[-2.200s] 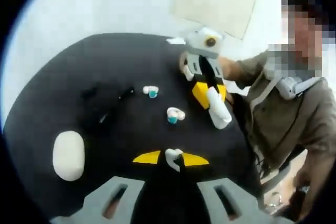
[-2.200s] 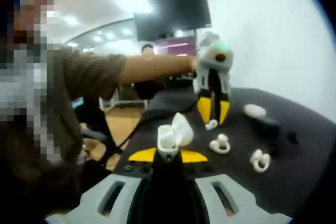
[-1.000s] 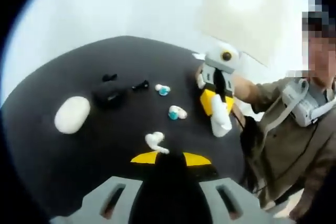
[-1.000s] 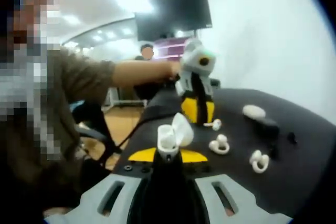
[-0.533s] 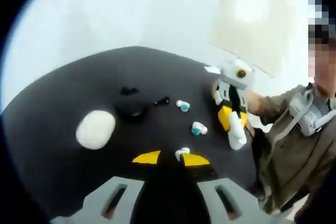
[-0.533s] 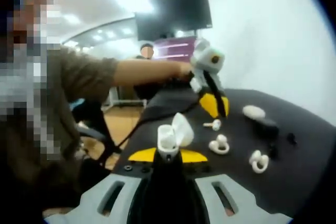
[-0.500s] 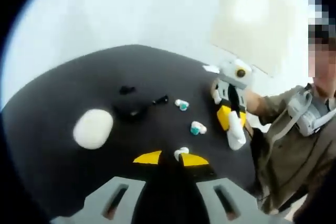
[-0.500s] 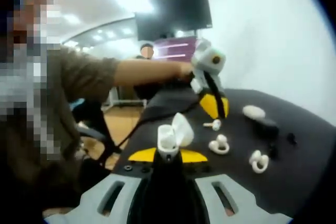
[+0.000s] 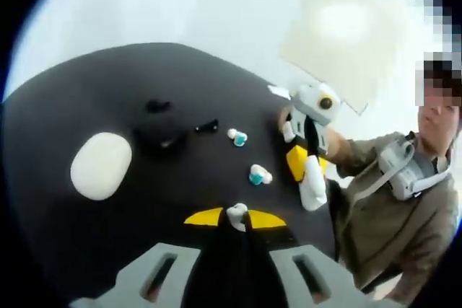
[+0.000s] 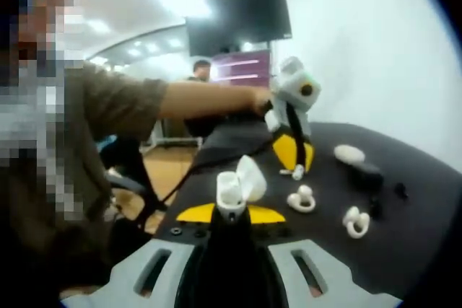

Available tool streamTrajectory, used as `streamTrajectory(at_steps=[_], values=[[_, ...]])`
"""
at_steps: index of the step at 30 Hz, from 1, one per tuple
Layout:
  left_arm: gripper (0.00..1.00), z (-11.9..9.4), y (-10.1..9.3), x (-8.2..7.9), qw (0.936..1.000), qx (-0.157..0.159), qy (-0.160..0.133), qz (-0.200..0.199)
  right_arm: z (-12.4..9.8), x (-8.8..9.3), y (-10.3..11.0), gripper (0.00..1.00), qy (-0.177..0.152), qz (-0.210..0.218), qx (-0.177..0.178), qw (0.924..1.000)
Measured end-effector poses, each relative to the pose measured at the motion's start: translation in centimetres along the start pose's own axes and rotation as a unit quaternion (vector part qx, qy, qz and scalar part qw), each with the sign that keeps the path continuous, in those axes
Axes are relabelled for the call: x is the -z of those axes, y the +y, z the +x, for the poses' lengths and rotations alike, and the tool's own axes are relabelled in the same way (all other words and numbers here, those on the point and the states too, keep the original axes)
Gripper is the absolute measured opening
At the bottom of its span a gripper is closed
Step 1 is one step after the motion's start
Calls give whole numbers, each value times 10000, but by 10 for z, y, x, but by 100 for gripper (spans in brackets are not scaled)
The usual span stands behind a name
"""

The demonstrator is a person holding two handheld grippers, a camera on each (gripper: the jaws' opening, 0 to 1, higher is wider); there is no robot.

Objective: Pick up three earphones and place each one into its charging case using tactile feedback, ensure that each earphone is properly inserted and securely positioned inside the case.

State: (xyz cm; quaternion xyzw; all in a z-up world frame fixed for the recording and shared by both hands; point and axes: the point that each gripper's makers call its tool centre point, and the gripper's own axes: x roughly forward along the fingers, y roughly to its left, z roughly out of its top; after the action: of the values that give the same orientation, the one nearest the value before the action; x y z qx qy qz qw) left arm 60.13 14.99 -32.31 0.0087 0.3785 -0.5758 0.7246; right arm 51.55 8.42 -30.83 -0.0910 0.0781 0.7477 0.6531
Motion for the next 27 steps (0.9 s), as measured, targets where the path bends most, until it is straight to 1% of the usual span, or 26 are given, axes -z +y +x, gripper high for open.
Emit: streamTrajectory(at_steps=[4, 6, 7, 9, 10, 11, 13, 14, 15, 16, 17, 19, 20, 21, 22, 23, 24, 25, 27], values=[[9, 2, -6, 3, 10000, -59, -42, -7, 0, 0, 0, 17, -3, 5, -3, 10000], [9, 1, -6, 2, 9996, -238, -124, 59, 0, 0, 0, 17, -4, 4, -3, 10000], [9, 0, -5, 1, 9991, -361, -187, 154, 0, 0, 0, 17, -4, 4, -3, 10000], [9, -3, -7, 1, 9964, -594, -313, 515, 0, 0, 0, 17, -4, 6, -2, 10000], [9, -4, -10, 1, 9942, -712, -412, 687, 0, 0, 0, 17, -5, 10, -3, 10000], [9, -6, -11, 1, 9906, -906, -490, 898, 0, 0, 0, 17, -7, 12, -3, 10000], [9, -11, -14, 1, 9796, -1298, -739, 1345, 0, 0, 0, 17, -6, 20, -2, 10000], [9, -13, -19, 2, 9743, -1418, -883, 1511, 0, 0, 0, 17, -6, 17, -2, 10000], [9, -14, -21, 3, 9707, -1528, -974, 1580, 0, 0, -1, 17, -5, 19, -1, 10000], [9, -17, -24, 6, 9619, -1743, -1083, 1806, 0, 0, -1, 17, -4, 18, 0, 10000], [9, -19, -26, 6, 9555, -1878, -1219, 1919, 0, 0, -1, 17, -5, 21, 0, 10000], [9, -25, -33, 4, 9456, -2034, -1447, 2084, 0, 0, -1, 17, -6, 39, -2, 10000], [9, -28, -38, 0, 9408, -2081, -1630, 2121, 0, 0, -2, 17, -4, 48, 1, 10000], [8, -32, -43, -4, 9337, -2156, -1770, 2245, 0, 0, -2, 17, -2, 46, 7, 10000], [8, -35, -49, -8, 9244, -2213, -1818, 2518, 0, 0, -2, 17, -1, 36, 12, 10000], [8, -37, -58, -12, 9184, -2201, -1849, 2719, 0, 0, -2, 17, 1, 33, 16, 10000], [8, -39, -71, -19, 9120, -2142, -1920, 2924, 0, 0, -2, 17, 1, 41, 17, 10000], [8, -39, -79, -23, 9095, -2063, -1970, 3023, 0, 0, -2, 17, 1, 47, 18, 10000], [8, -39, -101, -33, 8982, -1922, -2096, 3353, -1, 0, -3, 17, -4, 67, 18, 10000]])
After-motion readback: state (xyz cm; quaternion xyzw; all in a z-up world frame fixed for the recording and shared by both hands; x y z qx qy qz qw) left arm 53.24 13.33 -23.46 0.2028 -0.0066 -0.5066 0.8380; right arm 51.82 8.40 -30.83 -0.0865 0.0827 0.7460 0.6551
